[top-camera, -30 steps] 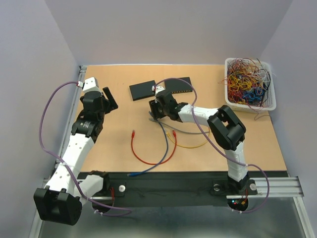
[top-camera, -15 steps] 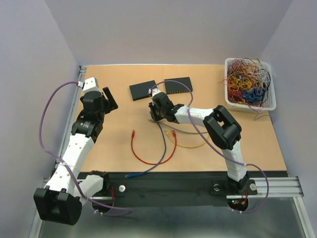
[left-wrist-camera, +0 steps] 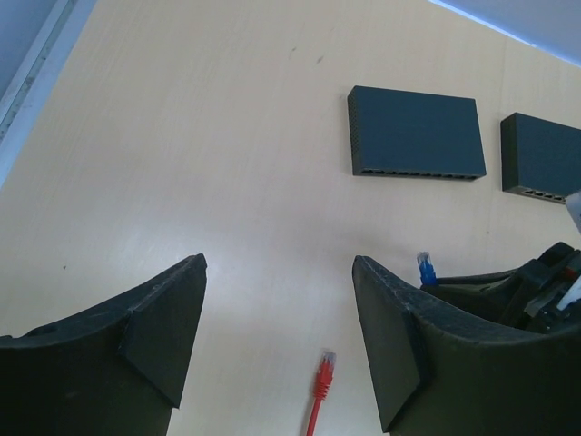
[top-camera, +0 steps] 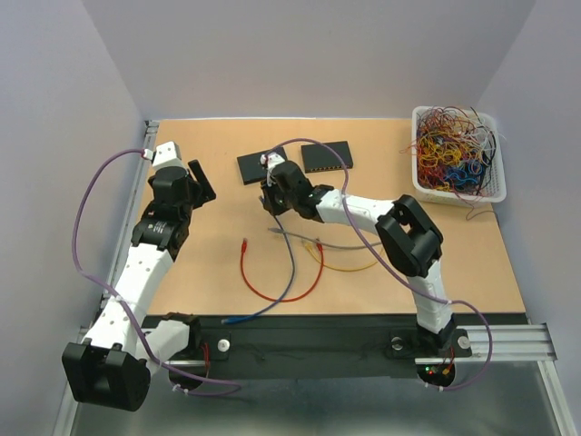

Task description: Insert the plug into the switch port

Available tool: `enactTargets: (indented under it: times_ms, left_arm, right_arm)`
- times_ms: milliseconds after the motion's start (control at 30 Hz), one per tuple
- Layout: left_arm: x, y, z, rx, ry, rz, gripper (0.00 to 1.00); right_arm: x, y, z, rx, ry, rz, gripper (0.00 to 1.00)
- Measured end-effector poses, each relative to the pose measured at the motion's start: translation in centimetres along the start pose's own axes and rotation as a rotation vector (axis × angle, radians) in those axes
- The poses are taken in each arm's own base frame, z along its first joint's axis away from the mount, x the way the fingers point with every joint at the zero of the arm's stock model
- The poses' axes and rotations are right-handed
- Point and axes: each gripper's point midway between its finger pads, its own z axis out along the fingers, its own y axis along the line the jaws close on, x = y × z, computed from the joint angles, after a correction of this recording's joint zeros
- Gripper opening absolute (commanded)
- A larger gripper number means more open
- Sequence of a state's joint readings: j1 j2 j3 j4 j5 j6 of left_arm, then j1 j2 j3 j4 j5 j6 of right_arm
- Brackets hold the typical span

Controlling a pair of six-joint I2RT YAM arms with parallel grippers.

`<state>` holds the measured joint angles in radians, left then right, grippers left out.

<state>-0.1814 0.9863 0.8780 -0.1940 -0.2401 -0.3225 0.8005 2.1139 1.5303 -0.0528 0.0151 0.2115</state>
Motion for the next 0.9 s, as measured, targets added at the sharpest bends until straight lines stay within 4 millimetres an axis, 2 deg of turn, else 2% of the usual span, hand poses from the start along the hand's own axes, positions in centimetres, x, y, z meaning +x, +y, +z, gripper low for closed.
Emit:
enactTargets:
  times_ms: [133,267,367,433,533,667,733,833,900]
  left_arm:
    - [0.2,0.1,0.1,-0.005,0.006,0.002,0.75]
    - [0.3,0.3,0.1,-0.017,0.010,0.005,0.75]
    - [0.2,0.4,0.0,-0.019,0.007,0.004,0.75]
    - [0.0,0.2,-0.3,-0.003,0.000,0.004,0.75]
    - [-0.6,-0.4,-1.0,0.034,-0.018,0.001,0.75]
    - [-2.0,-1.5,-2.6,0.114,-0.067,-0.010,0.76]
    - [-2.9,-2.3,-3.5,0.167,-0.098,-0.017,0.76]
    - [-4.4,-3.9,-5.3,0.273,-0.154,-0.026,0.76]
    - [-5.3,-5.2,-6.9,0.365,-0.197,-0.026,0.76]
  right_arm:
    - [-3.2,3.2,-1.7,-0.123,-0.069,-0.010,0.07]
    - [-7.8,7.0,-4.9,-0.301,-0.202,0.005,0.06]
    - [-10.9,9.9,-8.5,-0.458,-0.313,0.019,0.04]
    - [-13.2,12.3,-12.1,-0.603,-0.397,0.024,0.02]
    - [-14.9,13.8,-15.7,-0.747,-0.478,0.029,0.01]
    - [-16.2,13.9,-19.8,-0.925,-0.539,0.055,0.00]
    - [-16.4,12.7,-21.5,-1.017,-0.553,0.086,0.01]
    - [-16.6,10.5,-22.6,-1.086,-0.571,0.122,0.01]
    - [-15.8,8.6,-21.9,-1.123,-0.519,0.214,0.01]
